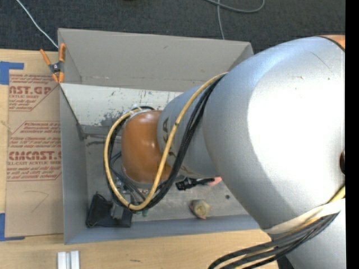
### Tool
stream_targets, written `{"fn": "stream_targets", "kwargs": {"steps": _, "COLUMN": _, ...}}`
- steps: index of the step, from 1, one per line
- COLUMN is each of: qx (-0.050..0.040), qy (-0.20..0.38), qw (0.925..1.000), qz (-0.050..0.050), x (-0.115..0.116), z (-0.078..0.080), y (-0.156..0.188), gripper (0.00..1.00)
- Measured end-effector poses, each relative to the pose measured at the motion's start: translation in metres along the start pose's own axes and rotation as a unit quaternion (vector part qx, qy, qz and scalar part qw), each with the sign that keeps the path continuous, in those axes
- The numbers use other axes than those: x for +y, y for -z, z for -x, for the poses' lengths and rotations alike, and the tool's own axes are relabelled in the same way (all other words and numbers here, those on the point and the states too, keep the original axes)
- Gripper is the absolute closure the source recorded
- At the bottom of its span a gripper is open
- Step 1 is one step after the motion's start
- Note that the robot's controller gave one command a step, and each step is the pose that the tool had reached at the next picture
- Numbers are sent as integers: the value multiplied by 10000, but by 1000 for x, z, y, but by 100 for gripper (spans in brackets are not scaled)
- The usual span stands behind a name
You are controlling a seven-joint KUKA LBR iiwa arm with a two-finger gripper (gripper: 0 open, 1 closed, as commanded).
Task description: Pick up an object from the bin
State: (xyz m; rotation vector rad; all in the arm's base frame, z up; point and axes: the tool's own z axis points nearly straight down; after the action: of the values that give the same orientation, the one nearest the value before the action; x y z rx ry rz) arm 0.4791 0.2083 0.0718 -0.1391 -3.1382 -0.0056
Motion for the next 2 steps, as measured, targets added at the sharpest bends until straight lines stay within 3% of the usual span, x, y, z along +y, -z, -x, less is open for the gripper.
{"fn": "stream_targets", "kwargs": {"steps": 2, "qx": 0, "qy": 0, "qw": 10000, "qz": 0, "x": 0, "z": 0, "y": 0, "gripper": 100}}
